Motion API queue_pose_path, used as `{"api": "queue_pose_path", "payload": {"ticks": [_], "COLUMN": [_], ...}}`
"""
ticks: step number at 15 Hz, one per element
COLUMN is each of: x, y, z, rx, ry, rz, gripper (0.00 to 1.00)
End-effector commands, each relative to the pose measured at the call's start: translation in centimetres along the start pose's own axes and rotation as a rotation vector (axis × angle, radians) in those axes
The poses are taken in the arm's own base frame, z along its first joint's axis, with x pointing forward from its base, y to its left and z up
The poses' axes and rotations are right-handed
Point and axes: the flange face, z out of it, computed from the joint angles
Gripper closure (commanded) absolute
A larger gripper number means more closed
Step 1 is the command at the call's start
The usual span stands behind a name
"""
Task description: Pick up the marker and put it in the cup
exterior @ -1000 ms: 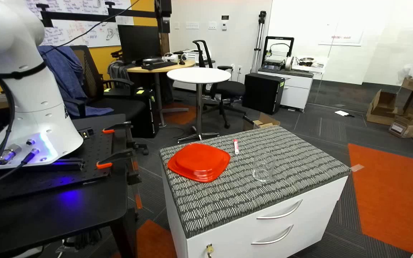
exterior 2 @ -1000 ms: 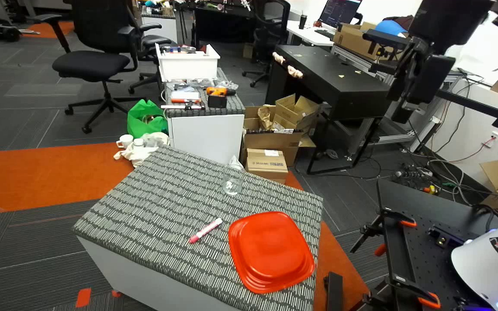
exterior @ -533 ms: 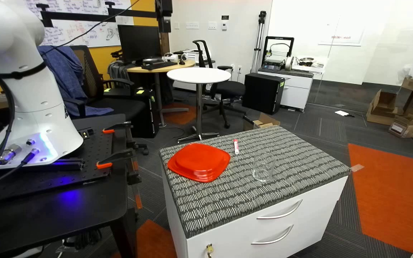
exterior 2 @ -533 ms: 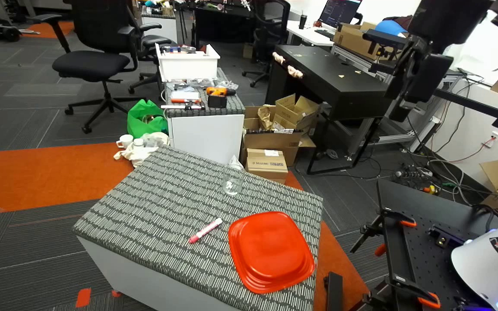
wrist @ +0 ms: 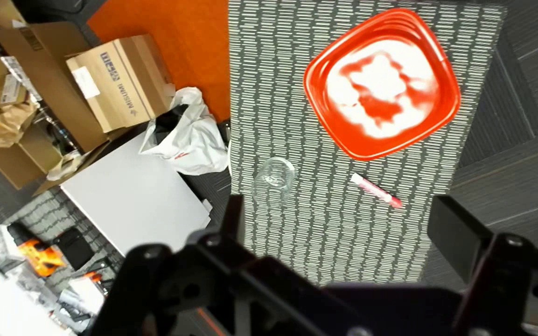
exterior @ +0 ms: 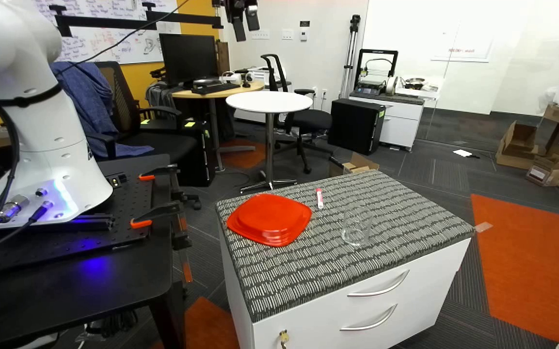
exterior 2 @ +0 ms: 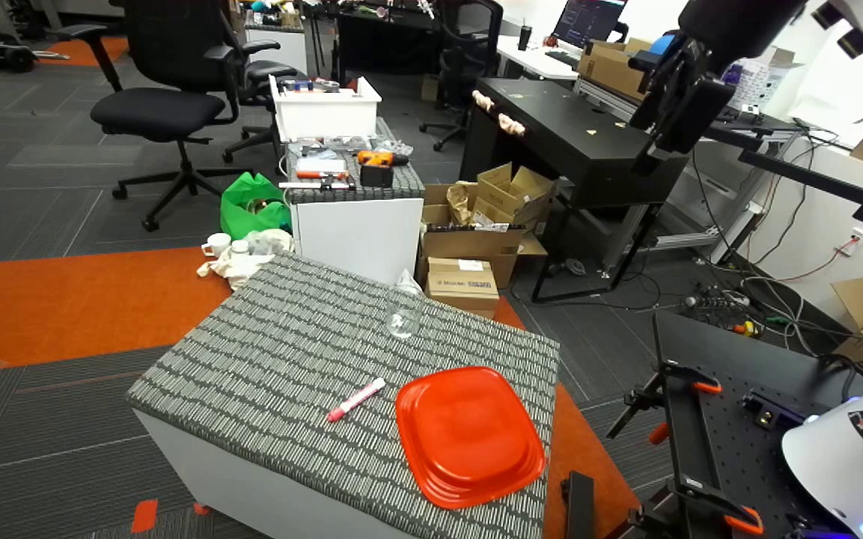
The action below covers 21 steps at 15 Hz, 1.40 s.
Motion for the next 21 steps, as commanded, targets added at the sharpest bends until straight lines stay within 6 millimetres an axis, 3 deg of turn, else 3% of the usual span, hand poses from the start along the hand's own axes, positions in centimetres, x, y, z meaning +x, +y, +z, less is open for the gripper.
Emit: {"api": "queue_pose_path", "payload": {"ticks": [1, 12, 21], "x": [2.6, 8.9, 11.2], "y": [1.1, 1.7, -1.2], "z": [0.8, 6.6, 13.4], "rx": [-0.090, -0.150, -0.114], "ry": [-0.038, -0.048, 0.102], "rz": [-0.154, -0.670, -0.724], "gripper": [0.00, 0.00, 0.00]}}
